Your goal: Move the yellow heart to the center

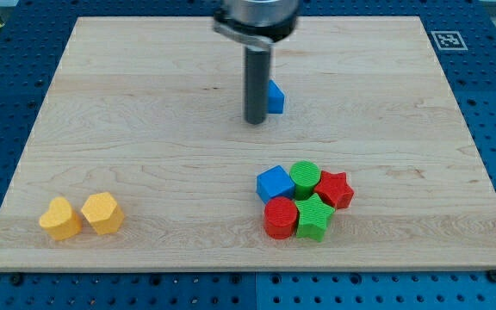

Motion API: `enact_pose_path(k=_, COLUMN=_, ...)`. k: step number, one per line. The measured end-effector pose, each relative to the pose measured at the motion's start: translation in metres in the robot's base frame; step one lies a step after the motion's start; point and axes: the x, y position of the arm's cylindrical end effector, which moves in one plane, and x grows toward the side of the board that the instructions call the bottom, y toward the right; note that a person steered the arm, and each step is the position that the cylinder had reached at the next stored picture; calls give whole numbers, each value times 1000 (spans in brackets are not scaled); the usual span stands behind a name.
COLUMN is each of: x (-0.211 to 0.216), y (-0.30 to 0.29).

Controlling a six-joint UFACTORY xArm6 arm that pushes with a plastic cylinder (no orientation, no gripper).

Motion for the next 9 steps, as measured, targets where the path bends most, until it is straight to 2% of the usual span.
enact_pose_path(k=2, x=13, y=-176)
enact_pose_path(k=3, x=45, y=-264)
enact_pose_path(k=4, x=90, y=-284)
enact_pose_path(k=5, x=163, y=-271)
enact_pose_path(k=6, x=197, y=-256)
enact_pose_path(k=7, x=194, y=-217)
enact_pose_path(k=9, x=146, y=-198)
